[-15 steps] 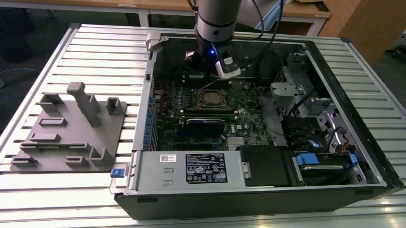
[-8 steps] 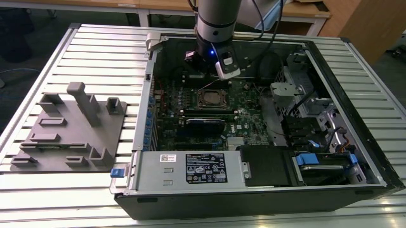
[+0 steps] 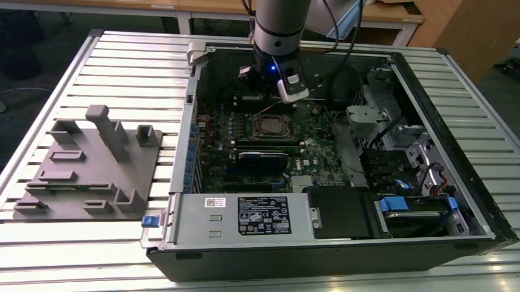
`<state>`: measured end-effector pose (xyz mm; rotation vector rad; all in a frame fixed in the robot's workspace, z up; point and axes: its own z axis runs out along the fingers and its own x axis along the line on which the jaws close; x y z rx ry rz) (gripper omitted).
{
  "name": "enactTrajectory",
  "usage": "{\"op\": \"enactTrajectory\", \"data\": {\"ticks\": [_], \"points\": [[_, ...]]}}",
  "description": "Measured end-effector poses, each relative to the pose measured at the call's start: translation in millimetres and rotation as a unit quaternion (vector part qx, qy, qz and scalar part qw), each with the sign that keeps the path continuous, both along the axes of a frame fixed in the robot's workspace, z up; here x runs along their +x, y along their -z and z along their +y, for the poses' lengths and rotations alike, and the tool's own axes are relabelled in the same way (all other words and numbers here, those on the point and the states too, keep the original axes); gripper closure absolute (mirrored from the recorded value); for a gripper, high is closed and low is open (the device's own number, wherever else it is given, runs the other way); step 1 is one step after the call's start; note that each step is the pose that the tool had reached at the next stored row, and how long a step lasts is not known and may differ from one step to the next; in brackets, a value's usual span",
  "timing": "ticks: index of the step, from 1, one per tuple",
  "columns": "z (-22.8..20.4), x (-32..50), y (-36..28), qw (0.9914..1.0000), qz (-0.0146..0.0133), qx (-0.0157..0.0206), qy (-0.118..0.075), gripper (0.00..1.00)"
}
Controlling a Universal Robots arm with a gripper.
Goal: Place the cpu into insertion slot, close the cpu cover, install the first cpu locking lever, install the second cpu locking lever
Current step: 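Install the first cpu locking lever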
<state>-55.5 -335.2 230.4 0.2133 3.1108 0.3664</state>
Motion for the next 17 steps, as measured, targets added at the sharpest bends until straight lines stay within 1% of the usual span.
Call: {"op": "enactTrajectory", "data": {"ticks": [3,11,13,17], "points": [[1.4,2.2,0.8,1.00000,-0.0001,0.0001,0.001,0.90],[2.1,7.1,4.3,0.99993,-0.0001,0.0001,0.012,0.90],[2.1,7.3,4.8,0.99988,0.0001,-0.0001,0.016,0.90],[2.1,7.3,4.9,0.99987,0.0000,0.0000,0.016,0.90]]}}
